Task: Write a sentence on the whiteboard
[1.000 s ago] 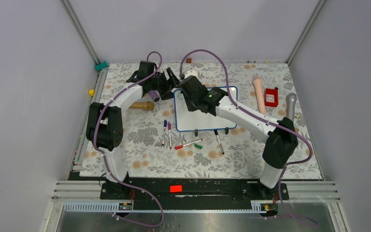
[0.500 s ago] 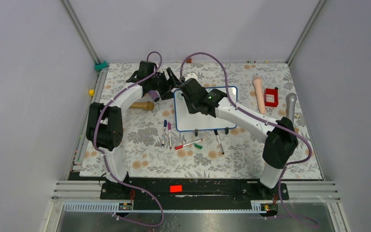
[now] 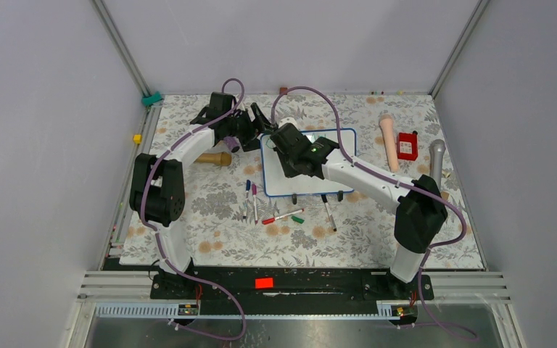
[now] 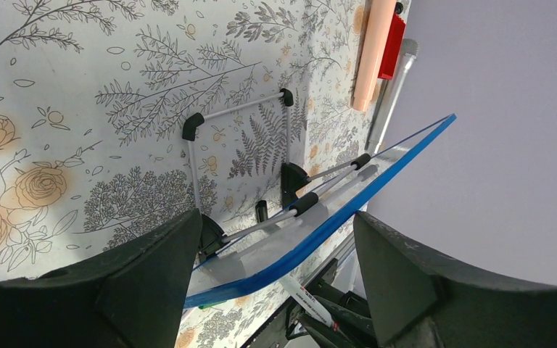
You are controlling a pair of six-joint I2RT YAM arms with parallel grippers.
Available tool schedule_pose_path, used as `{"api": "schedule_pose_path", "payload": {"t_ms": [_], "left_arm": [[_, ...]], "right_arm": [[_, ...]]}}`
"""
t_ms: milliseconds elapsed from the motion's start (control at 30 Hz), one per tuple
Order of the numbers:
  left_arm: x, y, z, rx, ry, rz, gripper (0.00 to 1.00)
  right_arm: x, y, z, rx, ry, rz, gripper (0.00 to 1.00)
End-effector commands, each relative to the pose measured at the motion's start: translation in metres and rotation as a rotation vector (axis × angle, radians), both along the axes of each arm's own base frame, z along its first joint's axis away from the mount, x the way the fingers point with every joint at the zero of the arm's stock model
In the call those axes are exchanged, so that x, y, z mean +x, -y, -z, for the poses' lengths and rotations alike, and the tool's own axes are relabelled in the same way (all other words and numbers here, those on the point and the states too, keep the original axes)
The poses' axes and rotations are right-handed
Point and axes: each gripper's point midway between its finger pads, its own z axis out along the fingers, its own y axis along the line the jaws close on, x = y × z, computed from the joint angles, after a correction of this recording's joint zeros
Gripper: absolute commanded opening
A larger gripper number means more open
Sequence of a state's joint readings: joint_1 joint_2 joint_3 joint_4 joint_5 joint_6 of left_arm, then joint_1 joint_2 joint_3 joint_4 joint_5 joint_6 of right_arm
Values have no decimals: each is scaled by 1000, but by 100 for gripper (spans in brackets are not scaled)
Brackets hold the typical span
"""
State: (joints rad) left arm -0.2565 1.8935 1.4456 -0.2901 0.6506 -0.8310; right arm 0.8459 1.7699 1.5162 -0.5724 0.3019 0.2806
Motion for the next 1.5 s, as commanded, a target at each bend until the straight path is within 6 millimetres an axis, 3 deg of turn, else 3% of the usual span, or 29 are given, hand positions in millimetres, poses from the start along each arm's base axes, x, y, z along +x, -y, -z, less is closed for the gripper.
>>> {"api": "schedule_pose_path", "payload": {"t_ms": [0,233,833,1467], "left_arm": [[-8,4,-22,-27,58,35,77],[-7,3,-23,-27,61,31,77],[-6,4,-25,-31,67,31,77],[-6,6,-25,-36,69,41,77]], "right_arm": [[1,12,-7,-21,27,31,0],[9,19,-21,-45,82,61,0],[16,13,-59,33,165,52,0],[21,21,-50,-30,162,90,0]]}}
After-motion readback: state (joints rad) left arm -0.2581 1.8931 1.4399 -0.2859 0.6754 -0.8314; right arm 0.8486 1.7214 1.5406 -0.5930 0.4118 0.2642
